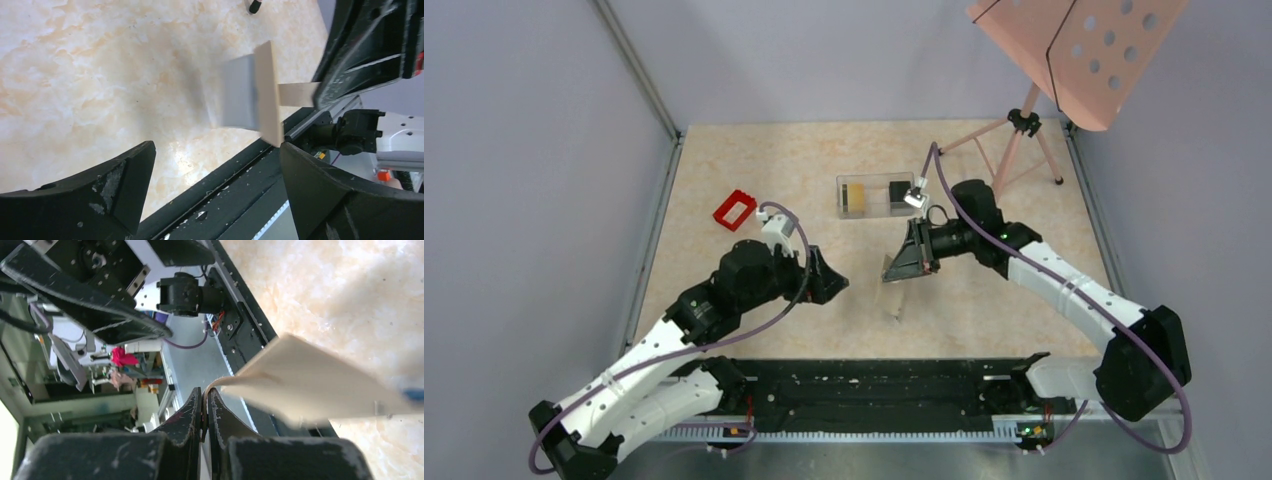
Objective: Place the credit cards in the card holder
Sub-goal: Open the card holder.
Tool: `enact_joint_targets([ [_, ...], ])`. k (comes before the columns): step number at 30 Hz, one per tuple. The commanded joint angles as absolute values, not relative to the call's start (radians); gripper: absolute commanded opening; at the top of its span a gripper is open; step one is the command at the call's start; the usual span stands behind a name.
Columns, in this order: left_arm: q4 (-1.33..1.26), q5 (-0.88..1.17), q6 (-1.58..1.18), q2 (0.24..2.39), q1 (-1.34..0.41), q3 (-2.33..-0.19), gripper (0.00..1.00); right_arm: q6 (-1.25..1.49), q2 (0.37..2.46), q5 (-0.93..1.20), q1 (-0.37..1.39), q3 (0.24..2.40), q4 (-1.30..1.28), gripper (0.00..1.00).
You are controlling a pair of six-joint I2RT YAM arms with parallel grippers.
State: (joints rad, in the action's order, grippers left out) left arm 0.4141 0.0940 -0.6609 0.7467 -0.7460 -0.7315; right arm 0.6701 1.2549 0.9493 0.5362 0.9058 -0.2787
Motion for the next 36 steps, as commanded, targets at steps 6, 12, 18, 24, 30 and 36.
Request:
enact_joint_targets([
  [6, 0.431, 0.188, -0.429, 0.785, -0.747, -0.79, 0.99, 0.443, 1.247, 1.226, 0.548, 1.039, -0.418, 0.0],
  [12, 0.267, 0.461, -0.272, 0.817, -0.747, -0.754, 0.98, 0.417, 1.239, 1.352, 0.552, 1.052, -0.437, 0.0],
  [18, 0.106, 0.651, -0.298, 0.909, -0.749, -0.759, 0.98, 0.422, 1.235, 1.379, 0.565, 1.056, -0.433, 0.0],
  [24, -0.04, 0.609, -0.312, 0.989, -0.815, -0.747, 0.98, 0.455, 1.252, 1.394, 0.589, 1.064, -0.394, 0.0],
  [30, -0.197, 0.569, -0.316, 1.012, -0.866, -0.703, 0.99, 0.456, 1.266, 1.423, 0.593, 1.071, -0.394, 0.0],
  [36, -0.306, 0.55, -0.192, 1.002, -0.937, -0.643, 0.99, 0.456, 1.285, 1.432, 0.598, 1.089, -0.394, 0.0],
])
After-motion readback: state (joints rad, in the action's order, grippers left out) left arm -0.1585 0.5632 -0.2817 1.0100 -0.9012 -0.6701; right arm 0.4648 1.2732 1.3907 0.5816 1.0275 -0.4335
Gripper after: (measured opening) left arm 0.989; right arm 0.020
